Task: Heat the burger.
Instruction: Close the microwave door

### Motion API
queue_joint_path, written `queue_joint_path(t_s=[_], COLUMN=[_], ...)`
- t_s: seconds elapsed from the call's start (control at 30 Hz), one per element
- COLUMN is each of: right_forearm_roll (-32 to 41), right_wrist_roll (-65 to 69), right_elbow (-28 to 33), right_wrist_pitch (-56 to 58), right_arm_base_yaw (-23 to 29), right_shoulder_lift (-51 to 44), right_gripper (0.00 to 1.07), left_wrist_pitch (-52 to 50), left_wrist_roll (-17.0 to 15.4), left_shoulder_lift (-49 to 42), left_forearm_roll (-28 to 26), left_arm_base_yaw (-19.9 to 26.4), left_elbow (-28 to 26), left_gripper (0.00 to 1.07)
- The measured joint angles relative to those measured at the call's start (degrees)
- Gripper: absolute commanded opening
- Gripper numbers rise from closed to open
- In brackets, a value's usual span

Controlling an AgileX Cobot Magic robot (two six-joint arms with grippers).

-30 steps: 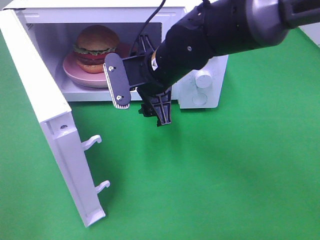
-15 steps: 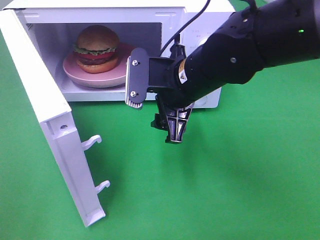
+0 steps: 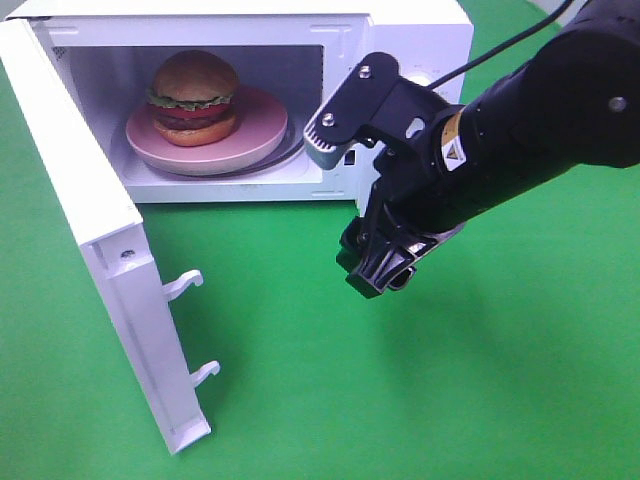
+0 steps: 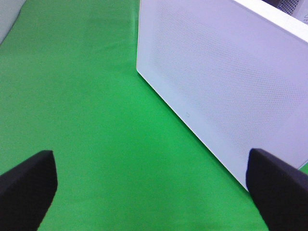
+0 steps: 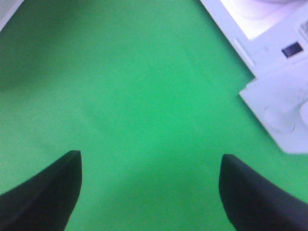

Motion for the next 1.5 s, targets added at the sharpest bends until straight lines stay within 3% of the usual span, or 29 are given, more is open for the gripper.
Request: queue_joint_path(t_s=[0.33,0.87,1.17,1.3,1.4,1.47,1.5], right_forearm_roll=[2.6,3.0,3.0,3.3,3.3,3.3,3.3], right_wrist_roll=[8.8,11.2,12.8,13.6,13.7,13.7,13.7], right_elbow=[0.0,0.2,9.4,15.7,16.4,19.3,19.3], right_wrist_pitch=[17.8,29.4,29.7,29.6,29.6,29.7,29.7], right_arm_base_yaw=[0.0,0.0,-0.2,-5.7,-7.0,-12.8,-12.8], right_shoulder_lift=[-10.0,-20.3,-29.3,-35.7,-36.9,-43.9,-43.9], right_gripper=[0.76,0.76,0.76,0.76,0.76,0.76,0.76], left_wrist_pitch=[0.0,0.0,0.0,0.0,0.0,0.0,0.0], left_wrist_roll=[0.0,0.0,0.0,0.0,0.0,0.0,0.0], left_shoulder_lift=[0.0,0.0,0.0,0.0,0.0,0.0,0.0], left_forearm_roll=[0.0,0.0,0.0,0.0,0.0,0.0,0.0], left_arm_base_yaw=[0.0,0.0,0.0,0.0,0.0,0.0,0.0], left_elbow=[0.0,0.0,0.0,0.0,0.0,0.0,0.0], left_gripper=[1.00,1.00,1.00,1.00,1.00,1.00,1.00])
